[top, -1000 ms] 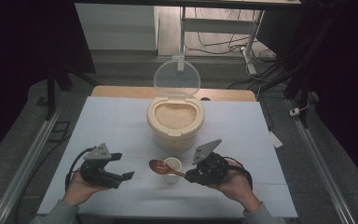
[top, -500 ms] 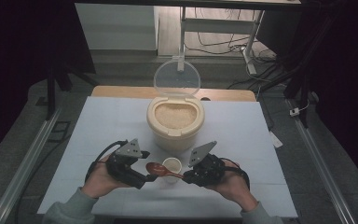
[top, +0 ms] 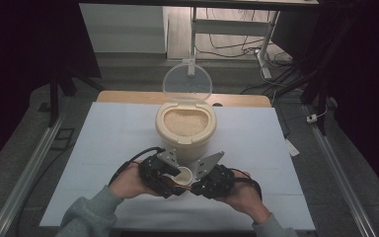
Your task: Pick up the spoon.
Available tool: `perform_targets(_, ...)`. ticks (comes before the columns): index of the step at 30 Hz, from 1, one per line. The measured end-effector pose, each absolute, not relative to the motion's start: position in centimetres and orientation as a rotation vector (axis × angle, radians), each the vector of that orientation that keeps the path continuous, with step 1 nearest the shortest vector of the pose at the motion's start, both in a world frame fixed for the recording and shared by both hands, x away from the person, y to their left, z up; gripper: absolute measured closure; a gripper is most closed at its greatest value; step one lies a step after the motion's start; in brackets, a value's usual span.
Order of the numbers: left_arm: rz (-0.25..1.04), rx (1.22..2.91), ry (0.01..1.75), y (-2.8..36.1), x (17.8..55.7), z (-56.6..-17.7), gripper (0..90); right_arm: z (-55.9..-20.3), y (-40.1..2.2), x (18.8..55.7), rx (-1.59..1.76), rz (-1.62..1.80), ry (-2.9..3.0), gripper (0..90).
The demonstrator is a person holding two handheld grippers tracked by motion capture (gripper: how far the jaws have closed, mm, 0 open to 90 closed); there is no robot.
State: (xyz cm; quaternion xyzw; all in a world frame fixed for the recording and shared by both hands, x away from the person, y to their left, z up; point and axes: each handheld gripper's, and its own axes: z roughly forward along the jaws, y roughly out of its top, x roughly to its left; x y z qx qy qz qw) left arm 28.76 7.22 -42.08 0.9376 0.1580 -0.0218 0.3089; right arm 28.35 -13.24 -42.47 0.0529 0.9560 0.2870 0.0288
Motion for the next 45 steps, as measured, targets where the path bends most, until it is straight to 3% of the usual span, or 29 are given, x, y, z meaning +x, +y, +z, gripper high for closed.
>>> perform_targets(7, -0.106, 2.543, 0.365, 6.3, 29.0, -42.8, 49.3, -42.4, -13.1, 28.1, 0.123, 0.878, 2.943, 79.0)
perform_targets(12, -0.097, 2.589, 0.328, 5.9, 28.8, -43.3, 64.7, -42.3, -13.0, 27.8, 0.083, 0.875, 2.936, 79.0)
perform_targets(19, -0.146, 2.612, 0.233, 5.7, 28.3, -43.8, 76.5, -42.7, -12.7, 27.4, -0.026, 0.845, 2.946, 78.5)
perform_targets(27, -0.086, 2.569, 0.26, 6.2, 27.8, -44.0, 78.2, -42.8, -13.0, 27.7, 0.027, 0.913, 2.939, 76.1)
perform_targets(29, -0.032, 2.56, 0.278, 6.4, 27.7, -44.0, 78.3, -42.4, -13.7, 28.2, 0.126, 0.997, 2.896, 66.2)
perform_targets(38, 0.13, 2.456, 0.374, 7.6, 27.1, -43.7, 78.4, -41.1, -16.7, 29.0, 0.483, 1.246, 2.607, 44.8)
perform_targets(45, 0.217, 2.349, 0.431, 8.5, 26.7, -43.5, 78.4, -41.2, -18.6, 29.0, 0.689, 1.383, 2.45, 36.0)
